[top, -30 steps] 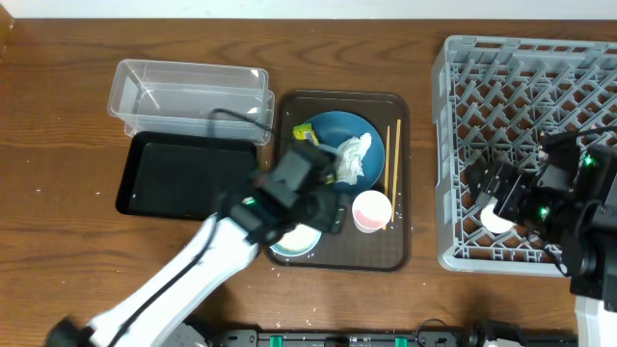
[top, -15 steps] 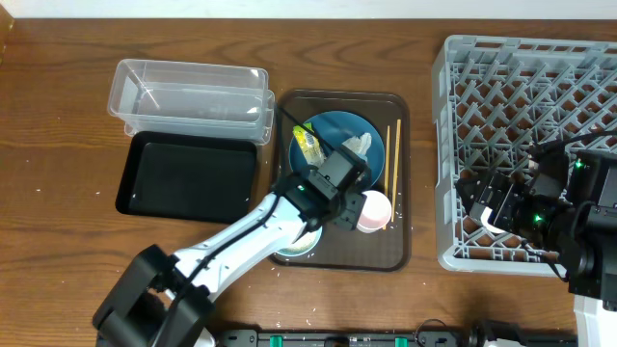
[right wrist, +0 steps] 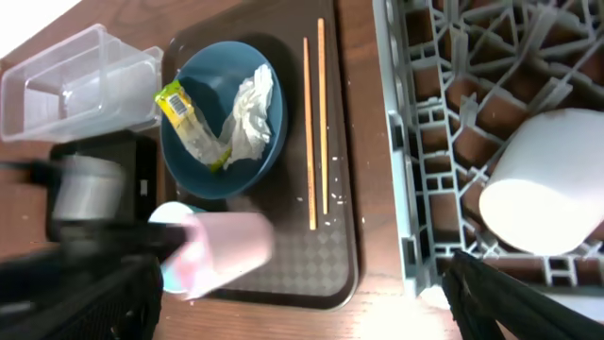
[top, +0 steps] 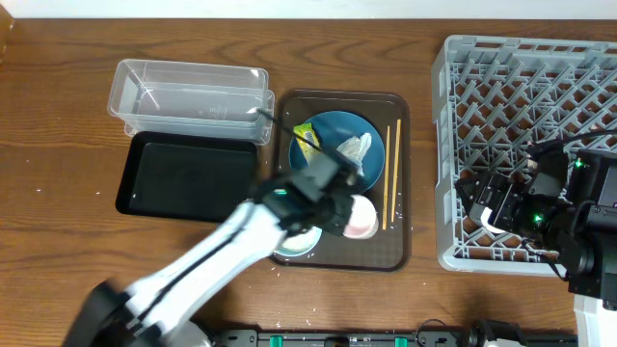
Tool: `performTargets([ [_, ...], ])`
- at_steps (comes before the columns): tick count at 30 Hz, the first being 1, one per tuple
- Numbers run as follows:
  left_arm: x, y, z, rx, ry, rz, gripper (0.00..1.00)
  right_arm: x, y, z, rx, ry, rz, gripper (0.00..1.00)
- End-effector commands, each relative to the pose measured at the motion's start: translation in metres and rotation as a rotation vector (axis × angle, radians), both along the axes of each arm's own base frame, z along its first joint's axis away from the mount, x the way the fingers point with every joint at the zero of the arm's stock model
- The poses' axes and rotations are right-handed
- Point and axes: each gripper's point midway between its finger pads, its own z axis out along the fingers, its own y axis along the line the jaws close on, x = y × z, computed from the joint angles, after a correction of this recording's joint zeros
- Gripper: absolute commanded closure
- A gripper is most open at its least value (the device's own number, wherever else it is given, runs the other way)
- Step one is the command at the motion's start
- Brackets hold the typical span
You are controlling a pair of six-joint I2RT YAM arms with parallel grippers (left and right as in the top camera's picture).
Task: Sort waste into correct bins and load items into the dishwasher rack
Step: 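Grasp the pink cup with the left gripper and lift it, then hand the pink cup from the left gripper to the right gripper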
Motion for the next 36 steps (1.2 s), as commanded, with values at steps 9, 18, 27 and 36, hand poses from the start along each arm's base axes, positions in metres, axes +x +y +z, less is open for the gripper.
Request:
performTargets([
  [9, -0.014, 0.031, 0.156, -0.748, 0.097, -0.159, 0.94, -0.004, 0.106, 0.035, 0.227, -0.206, 0.581, 0.07],
  [18, -0.035, 0.036, 0.189, -0.930, 0.153, -0.310, 0.94, -0.028, 0.189, 0.065, 0.292, -0.414, 0.973, 0.01],
  [27, -0.039, 0.036, 0.193, -0.951, 0.158, -0.337, 0.94, -0.036, 0.213, 0.068, 0.303, -0.453, 1.055, 0.22],
  [36, -0.037, 0.035, 0.196, -0.953, 0.122, -0.358, 0.87, -0.031, 0.208, 0.064, 0.283, -0.438, 1.022, 0.41],
])
